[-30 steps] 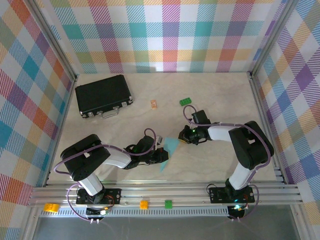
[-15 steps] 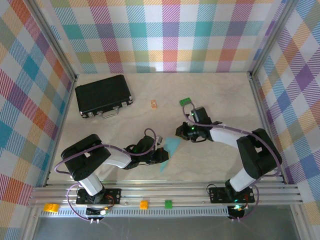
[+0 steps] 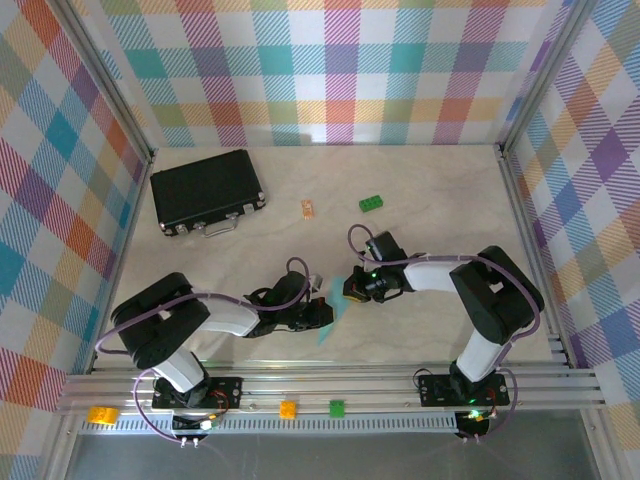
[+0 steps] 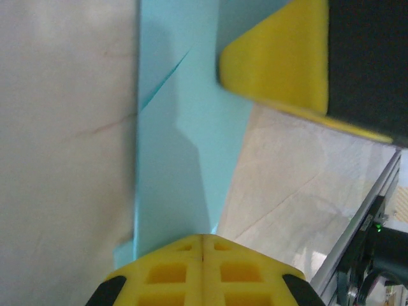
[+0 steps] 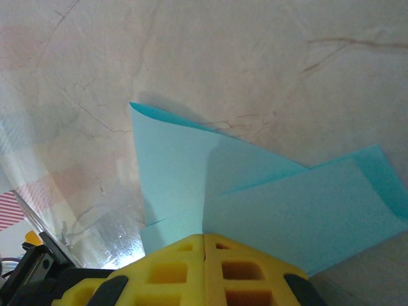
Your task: Fold a paper plane with a square sheet of paper (pick it up from the middle)
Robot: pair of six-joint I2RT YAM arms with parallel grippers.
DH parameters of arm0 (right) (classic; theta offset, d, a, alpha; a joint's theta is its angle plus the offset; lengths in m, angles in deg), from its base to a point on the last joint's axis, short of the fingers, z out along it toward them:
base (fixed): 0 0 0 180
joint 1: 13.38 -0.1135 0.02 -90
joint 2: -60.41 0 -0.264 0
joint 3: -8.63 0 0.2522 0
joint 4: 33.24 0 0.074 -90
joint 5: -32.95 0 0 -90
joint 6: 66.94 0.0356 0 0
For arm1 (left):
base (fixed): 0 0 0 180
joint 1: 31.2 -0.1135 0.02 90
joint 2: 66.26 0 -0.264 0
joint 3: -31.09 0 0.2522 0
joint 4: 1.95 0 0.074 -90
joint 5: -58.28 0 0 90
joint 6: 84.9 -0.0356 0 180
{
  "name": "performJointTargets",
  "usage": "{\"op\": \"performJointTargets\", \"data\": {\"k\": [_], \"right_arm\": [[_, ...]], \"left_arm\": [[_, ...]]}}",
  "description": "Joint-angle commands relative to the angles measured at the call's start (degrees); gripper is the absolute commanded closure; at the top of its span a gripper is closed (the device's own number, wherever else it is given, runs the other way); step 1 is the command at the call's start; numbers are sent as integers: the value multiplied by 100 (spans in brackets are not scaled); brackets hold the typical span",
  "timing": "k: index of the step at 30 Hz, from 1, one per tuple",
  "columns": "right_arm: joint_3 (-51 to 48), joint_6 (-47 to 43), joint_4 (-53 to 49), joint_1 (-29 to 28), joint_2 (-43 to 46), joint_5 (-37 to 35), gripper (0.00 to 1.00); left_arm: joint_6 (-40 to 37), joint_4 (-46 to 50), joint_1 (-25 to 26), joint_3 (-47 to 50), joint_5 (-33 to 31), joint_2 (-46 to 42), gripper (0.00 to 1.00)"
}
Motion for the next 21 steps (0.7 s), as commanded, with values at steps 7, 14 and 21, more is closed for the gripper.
{"op": "performJointTargets", "data": {"k": [7, 14, 21], "right_arm": [[12, -80, -494, 32, -244, -436, 100], [5, -63, -527, 32, -288, -453, 100], [43, -170, -724, 32, -302, -570, 100]], "left_arm": [[-515, 1119, 162, -577, 225, -608, 100], [-681, 1271, 171, -853, 376, 289, 100], [-467, 1230, 221, -188, 250, 124, 100]]}}
